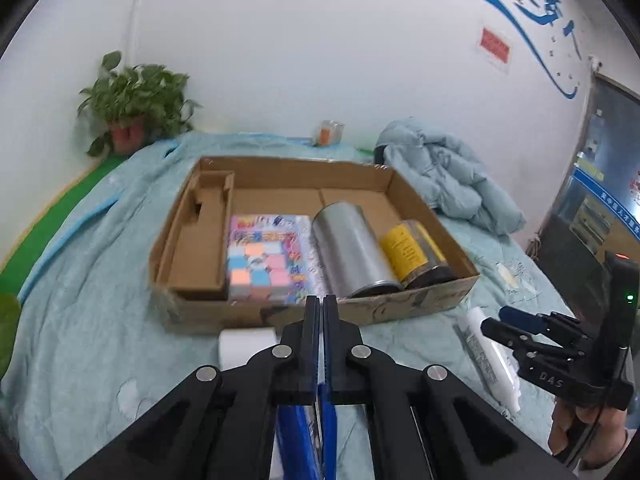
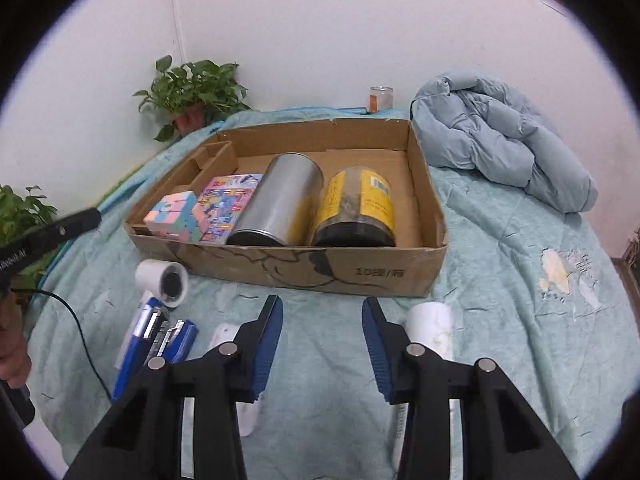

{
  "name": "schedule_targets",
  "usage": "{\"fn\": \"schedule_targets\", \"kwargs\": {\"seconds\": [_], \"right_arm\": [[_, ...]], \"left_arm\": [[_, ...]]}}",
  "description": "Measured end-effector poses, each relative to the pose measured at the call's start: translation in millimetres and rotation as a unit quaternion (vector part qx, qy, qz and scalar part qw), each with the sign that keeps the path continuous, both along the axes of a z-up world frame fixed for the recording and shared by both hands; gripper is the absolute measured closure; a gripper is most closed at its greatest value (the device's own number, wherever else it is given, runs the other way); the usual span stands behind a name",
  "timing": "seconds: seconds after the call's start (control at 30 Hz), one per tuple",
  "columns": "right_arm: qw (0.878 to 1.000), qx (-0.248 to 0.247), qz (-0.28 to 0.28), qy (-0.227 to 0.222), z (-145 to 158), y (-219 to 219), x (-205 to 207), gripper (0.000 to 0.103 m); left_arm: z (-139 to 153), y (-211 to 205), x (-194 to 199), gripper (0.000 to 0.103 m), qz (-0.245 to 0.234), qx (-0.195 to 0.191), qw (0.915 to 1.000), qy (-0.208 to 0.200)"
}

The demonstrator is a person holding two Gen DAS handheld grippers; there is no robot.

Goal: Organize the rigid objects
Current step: 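Move the left tool to the white spray bottle on the bedspread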

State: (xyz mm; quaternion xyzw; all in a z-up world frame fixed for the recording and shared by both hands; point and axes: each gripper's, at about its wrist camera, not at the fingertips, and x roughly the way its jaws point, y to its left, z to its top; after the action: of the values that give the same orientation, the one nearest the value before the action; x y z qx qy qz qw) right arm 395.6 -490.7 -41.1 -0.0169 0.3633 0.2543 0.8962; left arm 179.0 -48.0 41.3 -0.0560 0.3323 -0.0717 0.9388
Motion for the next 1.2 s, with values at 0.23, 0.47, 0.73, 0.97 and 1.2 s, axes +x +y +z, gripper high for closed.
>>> {"fn": "schedule_targets", "kwargs": {"seconds": [0.23, 0.47, 0.73, 0.97, 1.2], "right_arm": [[0.999, 0.009, 0.012, -0.034, 5.6, 4.9, -26.3, 0.001], [0.999, 0.030, -0.007, 0.017, -29.2, -33.8, -21.8, 0.001], [0.992, -0.007, -0.064, 0.108, -85.2, -94.2, -1.0, 0.016], [0.992, -0.018, -0.050, 0.117, -95.7, -76.7, -5.1, 0.060], [0.992, -0.076, 0.003, 0.097, -85.2, -69.6, -59.4, 0.059]], "left_arm": [[4.6, 1.2, -33.8, 0.000, 0.047, 0.037, 0.9976, -0.035], [-9.4, 16.8, -47.4, 0.000, 0.046, 0.043, 0.9980, 0.009], [-25.7, 14.0, -46.7, 0.000, 0.019, 0.003, 0.9978, 0.063], [-37.3, -37.3, -40.0, 0.000, -0.053, -0.002, 0.9942, 0.094], [-50.2, -80.4, -34.8, 0.001, -0.148, -0.071, 0.9752, 0.149]]}}
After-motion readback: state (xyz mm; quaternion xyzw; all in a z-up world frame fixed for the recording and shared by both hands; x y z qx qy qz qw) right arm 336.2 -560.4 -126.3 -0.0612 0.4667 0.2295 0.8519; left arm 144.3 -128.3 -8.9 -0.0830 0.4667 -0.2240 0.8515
